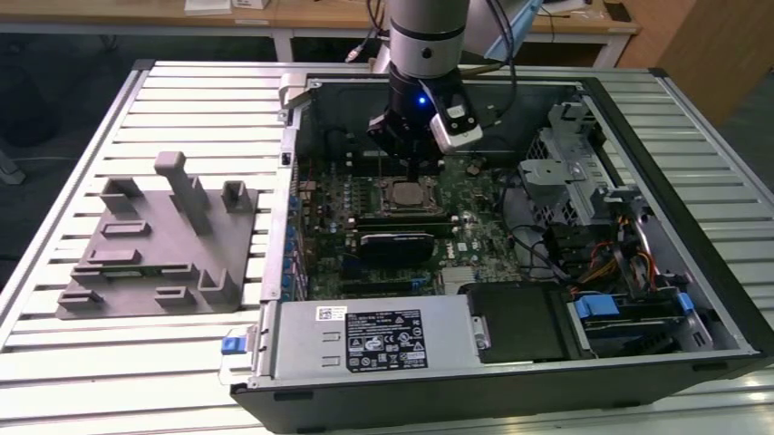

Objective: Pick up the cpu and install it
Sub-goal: 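Install the first cpu locking lever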

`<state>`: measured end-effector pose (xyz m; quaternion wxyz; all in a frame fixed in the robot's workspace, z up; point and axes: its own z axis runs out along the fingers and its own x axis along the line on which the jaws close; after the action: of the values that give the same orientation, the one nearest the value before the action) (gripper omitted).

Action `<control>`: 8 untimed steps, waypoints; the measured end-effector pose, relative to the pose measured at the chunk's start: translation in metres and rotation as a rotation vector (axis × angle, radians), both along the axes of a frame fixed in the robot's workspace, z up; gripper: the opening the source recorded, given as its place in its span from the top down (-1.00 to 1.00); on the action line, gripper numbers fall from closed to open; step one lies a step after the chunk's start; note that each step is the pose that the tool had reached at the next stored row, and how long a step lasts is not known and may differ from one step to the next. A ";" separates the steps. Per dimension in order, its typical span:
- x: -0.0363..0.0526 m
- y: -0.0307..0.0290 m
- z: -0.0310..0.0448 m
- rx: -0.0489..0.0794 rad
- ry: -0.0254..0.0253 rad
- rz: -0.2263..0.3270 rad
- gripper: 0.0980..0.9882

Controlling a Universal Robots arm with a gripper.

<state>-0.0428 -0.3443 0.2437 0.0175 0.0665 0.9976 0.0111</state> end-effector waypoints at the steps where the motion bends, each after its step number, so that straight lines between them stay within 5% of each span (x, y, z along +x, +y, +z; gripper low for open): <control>1: 0.0000 0.0000 0.0000 0.000 -0.0001 0.000 0.98; 8: 0.0000 0.0000 0.0033 0.000 0.0000 0.000 0.98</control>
<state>-0.0428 -0.3443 0.2470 0.0175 0.0665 0.9976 0.0111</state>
